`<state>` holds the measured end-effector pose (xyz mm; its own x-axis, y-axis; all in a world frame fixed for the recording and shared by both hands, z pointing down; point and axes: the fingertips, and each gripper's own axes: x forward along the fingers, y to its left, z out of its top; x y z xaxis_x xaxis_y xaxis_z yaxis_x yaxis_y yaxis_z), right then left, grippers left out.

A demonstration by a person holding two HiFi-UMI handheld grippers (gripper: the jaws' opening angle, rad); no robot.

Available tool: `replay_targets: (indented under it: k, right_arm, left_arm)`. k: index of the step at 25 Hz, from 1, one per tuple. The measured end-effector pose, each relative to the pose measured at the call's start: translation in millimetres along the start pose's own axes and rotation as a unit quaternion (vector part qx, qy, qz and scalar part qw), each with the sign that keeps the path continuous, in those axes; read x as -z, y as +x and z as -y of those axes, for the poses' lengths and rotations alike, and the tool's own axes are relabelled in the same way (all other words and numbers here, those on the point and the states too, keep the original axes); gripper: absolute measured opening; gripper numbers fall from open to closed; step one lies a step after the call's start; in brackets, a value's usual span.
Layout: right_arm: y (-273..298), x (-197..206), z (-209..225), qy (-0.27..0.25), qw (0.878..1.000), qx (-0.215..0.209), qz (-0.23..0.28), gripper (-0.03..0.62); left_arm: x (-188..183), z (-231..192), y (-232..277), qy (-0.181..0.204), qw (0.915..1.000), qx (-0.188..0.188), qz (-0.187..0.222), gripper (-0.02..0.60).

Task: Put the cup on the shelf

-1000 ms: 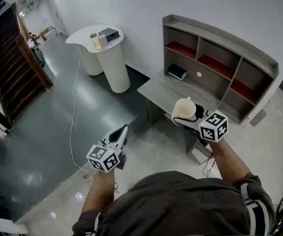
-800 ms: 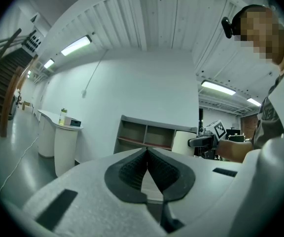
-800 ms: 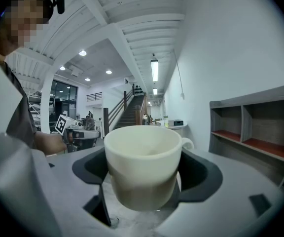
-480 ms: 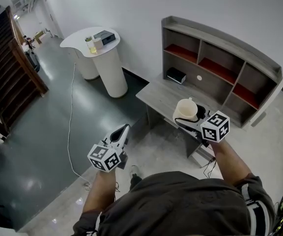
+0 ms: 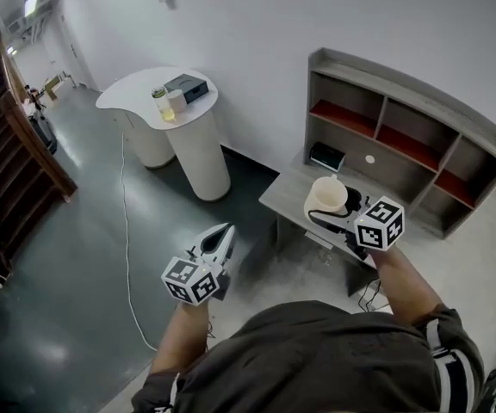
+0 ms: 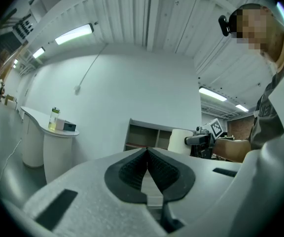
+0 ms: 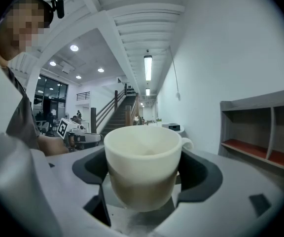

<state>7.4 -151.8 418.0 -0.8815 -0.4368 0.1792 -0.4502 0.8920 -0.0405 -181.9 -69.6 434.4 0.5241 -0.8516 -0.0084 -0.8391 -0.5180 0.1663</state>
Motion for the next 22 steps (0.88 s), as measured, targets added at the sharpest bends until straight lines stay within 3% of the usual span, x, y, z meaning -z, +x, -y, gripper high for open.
replay_targets:
  k: [5,11,22]
  right_arm:
    - [77.0,-25.9,5.1,0.004,1.000,0.010,0.014,0.411]
    - [139.9,-34.5,21.9,0.013,1.000,0.017,0.007,0.411]
    - [186.4,-34.7,103.6,0.018,1.000,-0.009,0.004,0.411]
  left_arm:
    - [-21.4,-79.9,2.6,0.013,0.9997,0.017,-0.010,0.003]
    - [-32.8,-146.2,16.4,0.011,0.9996,0.024,-0.012,0.003]
    - [-29.0,-192.8,82.9,0.008,0.9997,-0.006,-0.024,0.003]
